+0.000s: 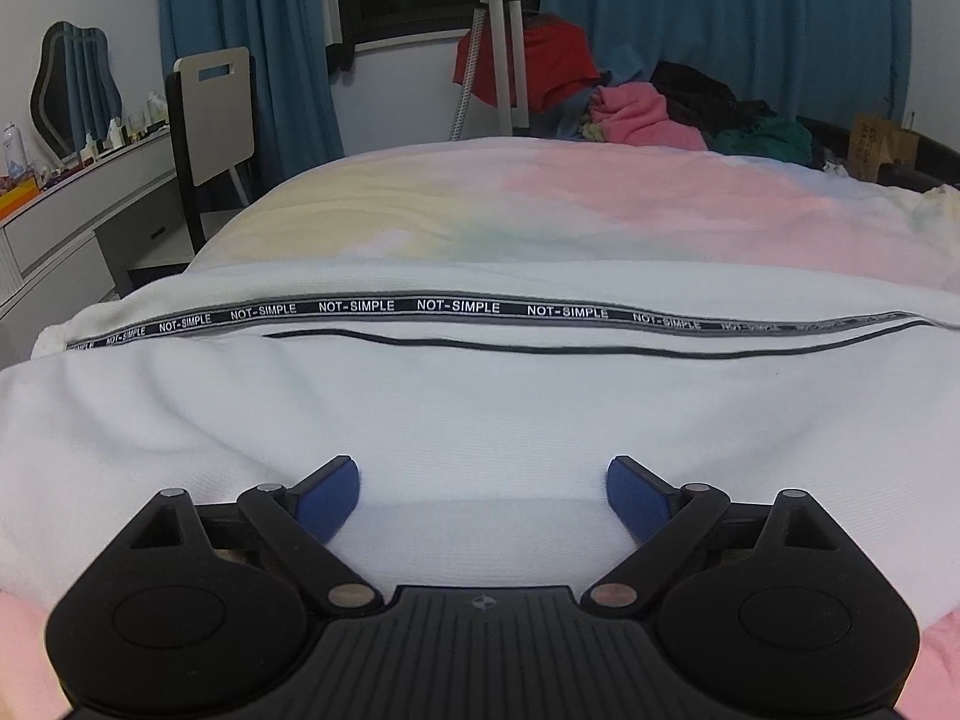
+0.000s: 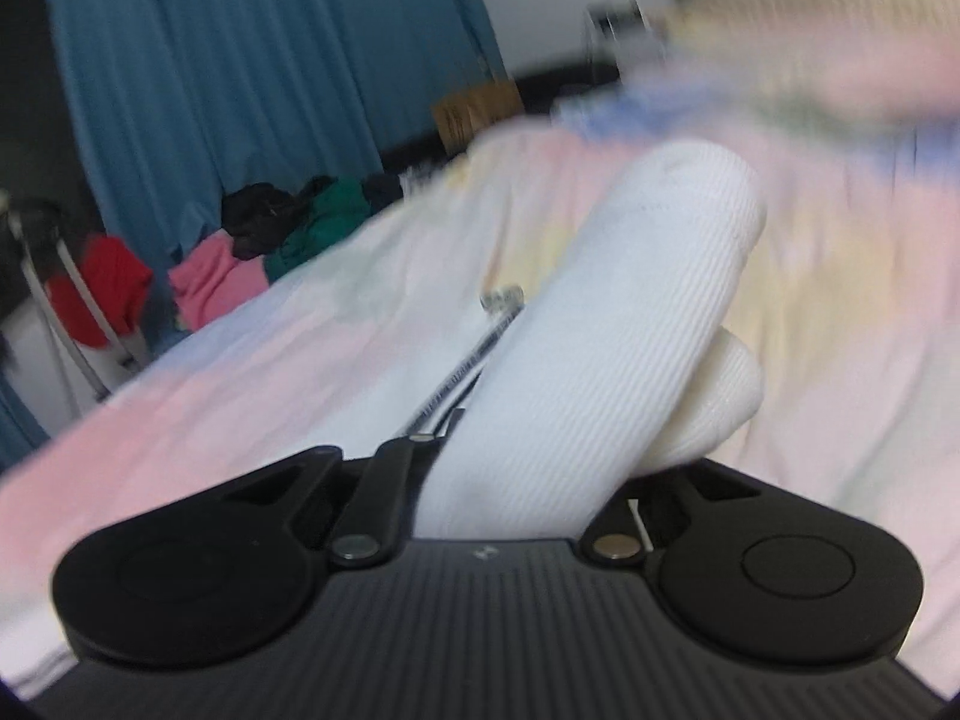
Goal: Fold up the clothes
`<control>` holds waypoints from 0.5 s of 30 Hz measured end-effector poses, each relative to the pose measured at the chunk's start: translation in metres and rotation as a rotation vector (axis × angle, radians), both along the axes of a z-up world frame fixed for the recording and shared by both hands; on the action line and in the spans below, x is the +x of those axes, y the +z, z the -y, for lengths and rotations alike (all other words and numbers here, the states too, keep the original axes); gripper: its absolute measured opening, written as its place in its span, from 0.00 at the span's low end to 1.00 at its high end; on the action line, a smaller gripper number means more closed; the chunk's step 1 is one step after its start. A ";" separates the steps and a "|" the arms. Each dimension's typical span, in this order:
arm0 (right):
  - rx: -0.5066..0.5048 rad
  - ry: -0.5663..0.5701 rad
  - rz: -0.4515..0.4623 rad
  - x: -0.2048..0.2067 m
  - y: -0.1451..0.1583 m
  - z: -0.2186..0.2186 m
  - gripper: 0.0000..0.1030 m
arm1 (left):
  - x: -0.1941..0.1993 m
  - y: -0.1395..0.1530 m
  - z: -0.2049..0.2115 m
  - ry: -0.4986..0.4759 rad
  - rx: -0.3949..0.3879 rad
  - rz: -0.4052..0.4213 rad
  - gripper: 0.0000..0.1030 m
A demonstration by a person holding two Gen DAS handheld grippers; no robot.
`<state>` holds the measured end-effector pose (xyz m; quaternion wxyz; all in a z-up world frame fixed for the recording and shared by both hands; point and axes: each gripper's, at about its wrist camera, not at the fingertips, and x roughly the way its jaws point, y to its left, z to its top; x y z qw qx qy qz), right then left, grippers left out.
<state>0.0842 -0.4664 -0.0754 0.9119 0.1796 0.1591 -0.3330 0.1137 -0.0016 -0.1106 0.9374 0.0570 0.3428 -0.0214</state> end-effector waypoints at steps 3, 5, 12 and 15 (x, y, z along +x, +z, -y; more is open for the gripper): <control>-0.218 0.044 0.033 0.001 0.036 -0.053 0.17 | 0.002 0.004 -0.004 -0.008 -0.017 -0.005 0.89; -0.354 0.090 0.062 0.002 0.056 -0.093 0.17 | 0.002 0.007 -0.007 -0.012 -0.034 -0.003 0.89; -0.658 0.460 0.119 0.003 0.056 -0.244 0.17 | -0.013 0.033 -0.021 0.024 -0.074 0.069 0.91; -0.693 0.673 0.021 0.002 0.016 -0.297 0.17 | -0.019 0.043 -0.034 0.060 -0.128 0.086 0.91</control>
